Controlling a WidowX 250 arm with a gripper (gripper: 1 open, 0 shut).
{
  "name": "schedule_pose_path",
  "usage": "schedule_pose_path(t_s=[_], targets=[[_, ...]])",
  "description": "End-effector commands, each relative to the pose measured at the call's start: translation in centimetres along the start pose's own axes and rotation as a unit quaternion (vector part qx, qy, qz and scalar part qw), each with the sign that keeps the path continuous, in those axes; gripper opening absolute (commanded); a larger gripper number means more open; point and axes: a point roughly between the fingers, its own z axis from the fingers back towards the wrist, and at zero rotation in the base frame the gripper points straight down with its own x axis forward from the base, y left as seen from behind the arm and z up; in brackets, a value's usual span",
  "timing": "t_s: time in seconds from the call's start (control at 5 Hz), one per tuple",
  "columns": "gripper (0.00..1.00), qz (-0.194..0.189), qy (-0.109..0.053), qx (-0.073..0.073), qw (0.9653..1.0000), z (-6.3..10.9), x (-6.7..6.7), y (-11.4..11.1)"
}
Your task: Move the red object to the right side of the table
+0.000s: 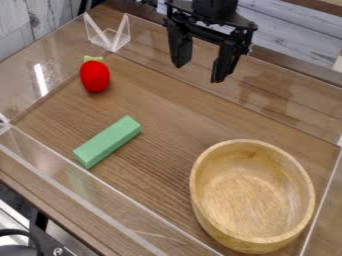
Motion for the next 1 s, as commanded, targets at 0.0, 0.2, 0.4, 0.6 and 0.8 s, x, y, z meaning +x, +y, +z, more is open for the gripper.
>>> schedule_pose_path(t_s=[0.0,0.2,0.4,0.6,0.8], targets=[[1.0,-0.018,0.016,0.001,0.9997,-2.0,-0.3,0.4],[1.0,-0.007,0.012,0.005,0.9999,-3.2,-0.2,3.1],[1.0,-0.004,0.0,0.011,0.9999,-3.6,-0.2,7.2],[1.0,0.009,-0.01,0.018,0.9998,-3.9,0.0,11.2],[1.0,0.013,-0.019,0.024,0.9994,-3.2,-0.3,13.7]])
